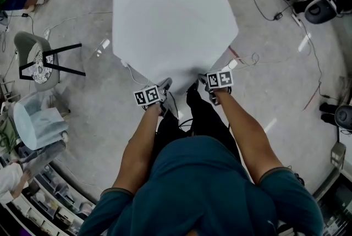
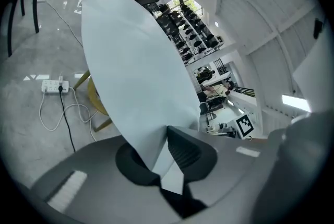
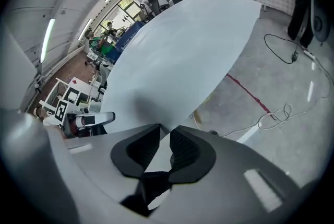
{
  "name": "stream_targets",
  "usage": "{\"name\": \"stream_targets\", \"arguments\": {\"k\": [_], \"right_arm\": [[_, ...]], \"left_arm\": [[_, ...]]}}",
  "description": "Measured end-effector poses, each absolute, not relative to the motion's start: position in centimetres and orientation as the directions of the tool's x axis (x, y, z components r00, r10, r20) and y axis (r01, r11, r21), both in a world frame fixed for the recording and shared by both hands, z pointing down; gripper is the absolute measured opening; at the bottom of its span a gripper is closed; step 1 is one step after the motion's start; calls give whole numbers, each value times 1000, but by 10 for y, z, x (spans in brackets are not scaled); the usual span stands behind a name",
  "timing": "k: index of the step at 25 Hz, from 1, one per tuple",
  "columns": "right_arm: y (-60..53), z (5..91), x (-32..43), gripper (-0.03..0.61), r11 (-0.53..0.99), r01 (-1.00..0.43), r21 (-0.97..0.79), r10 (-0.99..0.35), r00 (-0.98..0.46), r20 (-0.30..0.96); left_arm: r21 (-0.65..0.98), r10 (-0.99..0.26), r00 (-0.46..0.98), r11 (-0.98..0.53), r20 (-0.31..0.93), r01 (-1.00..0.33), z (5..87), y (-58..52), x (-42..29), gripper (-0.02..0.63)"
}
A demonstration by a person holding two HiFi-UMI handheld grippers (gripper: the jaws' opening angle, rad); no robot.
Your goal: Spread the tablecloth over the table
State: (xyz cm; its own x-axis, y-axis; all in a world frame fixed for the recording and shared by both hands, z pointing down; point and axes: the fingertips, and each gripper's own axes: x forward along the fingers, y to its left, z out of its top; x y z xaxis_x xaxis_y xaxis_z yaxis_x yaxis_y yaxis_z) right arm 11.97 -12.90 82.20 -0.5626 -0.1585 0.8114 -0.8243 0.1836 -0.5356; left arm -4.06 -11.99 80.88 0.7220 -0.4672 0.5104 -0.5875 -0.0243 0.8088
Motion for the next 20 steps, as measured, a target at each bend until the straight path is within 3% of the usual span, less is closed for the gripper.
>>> {"name": "stream_targets", "arguments": {"k": [10, 20], "right_arm": [[-148, 833, 127, 71, 135, -828, -545, -140, -560, 816], [-145, 837, 135, 72, 143, -843, -519, -153, -537, 830]], "left_arm": [[812, -482, 699, 47, 529, -582, 815, -137, -33, 35], [795, -455, 706, 8, 543, -607, 820, -131, -33, 60]]}}
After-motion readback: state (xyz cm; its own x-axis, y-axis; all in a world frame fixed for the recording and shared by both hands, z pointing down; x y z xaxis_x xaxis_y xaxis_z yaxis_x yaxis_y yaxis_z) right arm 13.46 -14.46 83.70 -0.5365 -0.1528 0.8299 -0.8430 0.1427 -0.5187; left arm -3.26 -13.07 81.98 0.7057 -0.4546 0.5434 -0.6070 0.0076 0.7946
